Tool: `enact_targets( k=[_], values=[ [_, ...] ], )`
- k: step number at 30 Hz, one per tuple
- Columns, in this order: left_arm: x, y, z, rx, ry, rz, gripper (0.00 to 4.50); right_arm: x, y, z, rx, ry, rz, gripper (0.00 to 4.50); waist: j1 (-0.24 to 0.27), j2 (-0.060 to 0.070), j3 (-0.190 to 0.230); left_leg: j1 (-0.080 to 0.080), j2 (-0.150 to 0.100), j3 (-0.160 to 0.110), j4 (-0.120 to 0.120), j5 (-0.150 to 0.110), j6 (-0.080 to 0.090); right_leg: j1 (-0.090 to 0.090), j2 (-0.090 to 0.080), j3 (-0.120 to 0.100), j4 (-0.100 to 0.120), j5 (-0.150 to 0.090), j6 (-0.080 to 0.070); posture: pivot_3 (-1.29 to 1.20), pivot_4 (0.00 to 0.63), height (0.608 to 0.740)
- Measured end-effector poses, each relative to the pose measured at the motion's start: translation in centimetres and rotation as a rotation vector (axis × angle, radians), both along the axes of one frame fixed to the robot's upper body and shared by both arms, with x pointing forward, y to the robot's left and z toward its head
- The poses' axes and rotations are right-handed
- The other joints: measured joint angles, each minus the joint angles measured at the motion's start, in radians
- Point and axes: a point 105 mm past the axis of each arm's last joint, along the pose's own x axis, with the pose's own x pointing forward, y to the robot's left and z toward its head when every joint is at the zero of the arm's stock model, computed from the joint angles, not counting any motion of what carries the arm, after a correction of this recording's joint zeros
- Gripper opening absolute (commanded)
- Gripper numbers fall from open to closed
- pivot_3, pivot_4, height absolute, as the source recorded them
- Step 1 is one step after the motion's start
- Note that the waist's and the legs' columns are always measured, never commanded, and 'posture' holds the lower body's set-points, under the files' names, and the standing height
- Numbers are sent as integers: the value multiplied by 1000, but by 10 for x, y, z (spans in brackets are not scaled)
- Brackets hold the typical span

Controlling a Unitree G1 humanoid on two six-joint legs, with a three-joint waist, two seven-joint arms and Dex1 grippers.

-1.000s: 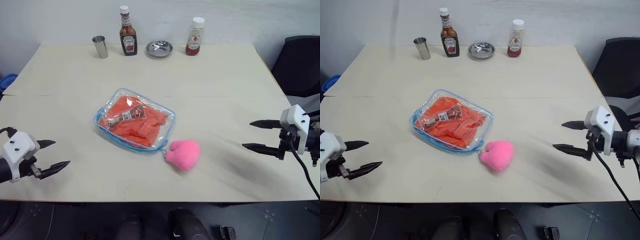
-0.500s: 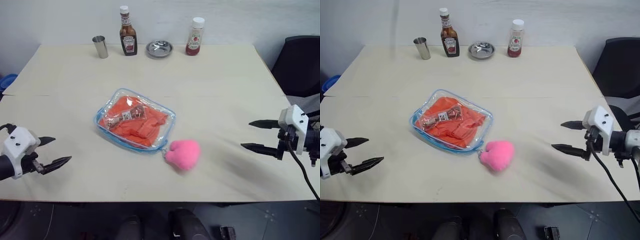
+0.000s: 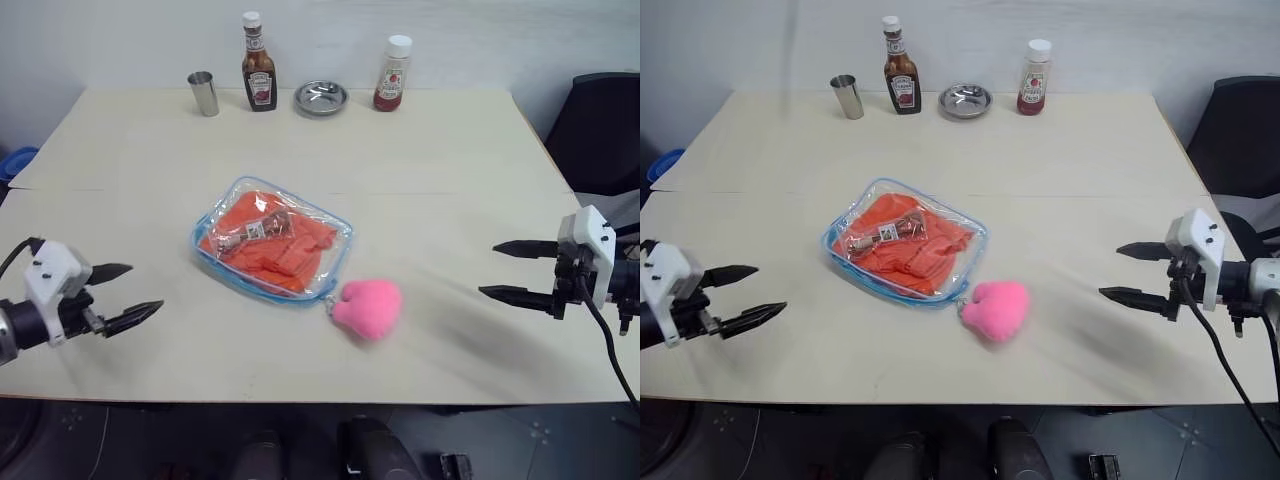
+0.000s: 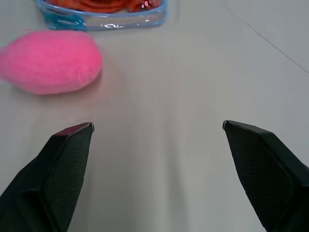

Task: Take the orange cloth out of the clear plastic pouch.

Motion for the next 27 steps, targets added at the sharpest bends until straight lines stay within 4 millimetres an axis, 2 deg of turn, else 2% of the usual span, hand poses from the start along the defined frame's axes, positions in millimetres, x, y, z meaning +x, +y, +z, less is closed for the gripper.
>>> enact_targets(
  k=[7,11,16,20,24,27],
  values=[
    [52,-62,28,-62,-108,-179,4483,-12,56,20,151,-65,113,4500,17,0,0,-3,0,-1,6,1,-2,-1,1,-1,2,0,1,0,150,740],
    [80,-87,29,-23,-108,-239,4483,-23,75,22,189,-58,162,4500,21,0,0,-4,0,0,8,1,-3,-1,1,0,1,1,1,0,150,740],
    [114,-104,5,127,-96,-269,4483,-32,97,20,226,-58,200,4500,26,-1,0,-5,0,0,10,1,-3,-1,1,0,2,1,1,0,150,740],
    [132,-120,-20,165,-63,-278,4483,-36,106,21,230,-69,213,4500,27,-3,1,-6,0,0,12,1,-3,-2,1,0,3,1,2,0,150,740],
    [145,-121,-19,209,-93,-251,4483,-37,106,20,228,-67,207,4500,26,-4,2,-7,0,0,12,1,-3,-4,1,0,4,1,2,0,150,740],
    [151,-117,-20,256,-119,-226,3933,-37,106,19,228,-66,206,4500,25,-4,2,-7,0,0,12,1,-3,-4,1,0,5,1,2,0,150,740]
  ],
)
